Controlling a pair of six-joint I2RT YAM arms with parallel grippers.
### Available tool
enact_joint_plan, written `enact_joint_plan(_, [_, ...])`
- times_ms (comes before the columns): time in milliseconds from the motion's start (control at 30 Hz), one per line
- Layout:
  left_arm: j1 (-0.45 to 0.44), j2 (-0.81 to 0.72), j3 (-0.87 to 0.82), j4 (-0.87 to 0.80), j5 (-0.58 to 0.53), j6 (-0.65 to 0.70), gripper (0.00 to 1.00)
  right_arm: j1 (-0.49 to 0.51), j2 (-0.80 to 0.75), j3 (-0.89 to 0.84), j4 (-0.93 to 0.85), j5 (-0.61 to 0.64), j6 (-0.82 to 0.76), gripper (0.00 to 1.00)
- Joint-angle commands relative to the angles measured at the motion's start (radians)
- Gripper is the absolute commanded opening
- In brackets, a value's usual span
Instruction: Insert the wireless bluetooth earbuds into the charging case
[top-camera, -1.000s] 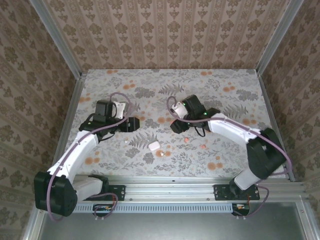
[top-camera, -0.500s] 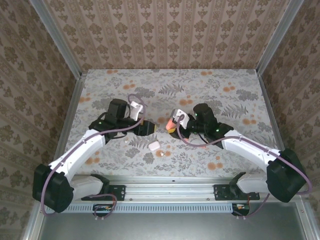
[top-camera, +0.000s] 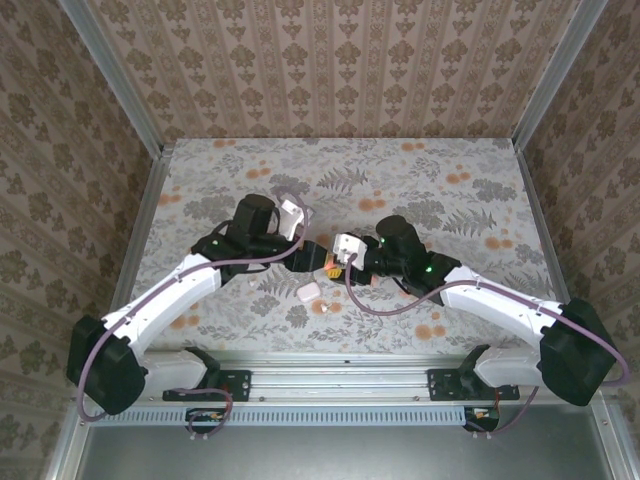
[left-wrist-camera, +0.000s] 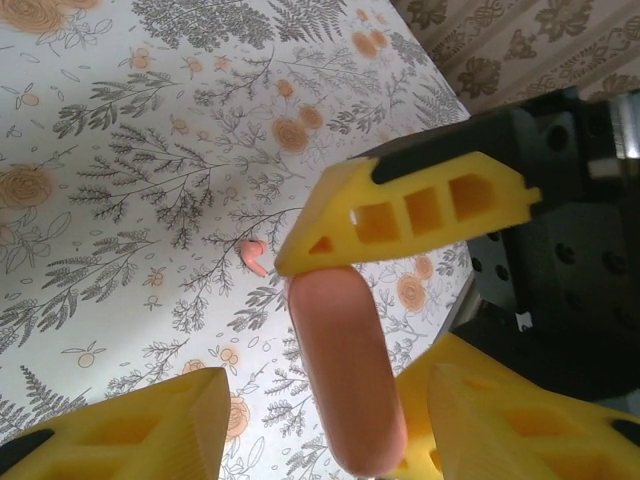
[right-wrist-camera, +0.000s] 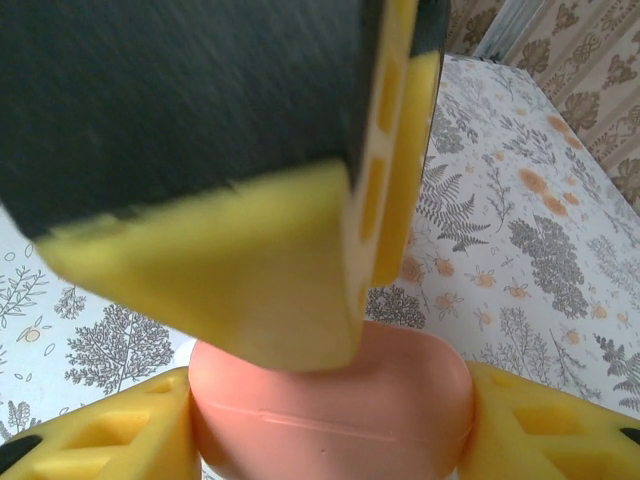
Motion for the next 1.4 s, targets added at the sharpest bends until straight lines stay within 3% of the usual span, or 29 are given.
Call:
enact_joint_plan(0, [-0.016,0.017,0.025,0.011,-0.017,-0.032,0.55,0.012,-0.028,0.015,0.043,0.023,-0.009,0.54])
enact_joint_plan(133, [-0.041,0.021,0.020,0.031,-0.018,-0.046,0.48,0.012,-0.039,0.009,0.055,0.029,-0.001,0.54])
enact_joint_plan(400, [-0.047,0.013,0.016,0.028,-0.004,-0.034,0.25,0.013,-0.068,-0.019,0.079,0.046,0.025,0.55])
enact_joint_plan(567, [-0.030,0.018,0.040,-0.064,0.024,0.131,0.22,0.009,-0.120,-0.047,0.052,0.030,0.079,0.73])
enact_joint_plan(667, [-0.004,0.037,0.057,-0.141,0.077,0.282,0.19,-0.040,-0.187,-0.057,-0.045,-0.111,0.110,0.79])
enact_joint_plan(833, [0.007,0.036,0.061,-0.154,0.184,0.446,0.17,-0.180,-0.252,-0.002,-0.265,-0.440,0.129,0.78])
enact_joint_plan(900, [0.006,0.021,0.047,-0.153,0.244,0.534,0.17,-0.221,-0.248,0.023,-0.323,-0.497,0.117,0.76])
enact_joint_plan(1000, [0.004,-0.013,0.030,-0.177,0.316,0.686,0.13,-0.232,-0.220,0.069,-0.412,-0.518,0.054,0.71])
enact_joint_plan(1133, [0.000,-0.065,0.018,-0.209,0.307,0.822,0.13,-0.230,-0.139,0.140,-0.471,-0.562,0.043,0.68])
enact_joint_plan(1367, [-0.001,-0.059,0.044,-0.289,0.273,0.916,0.12,-0.184,-0.033,0.212,-0.460,-0.615,0.025,0.67])
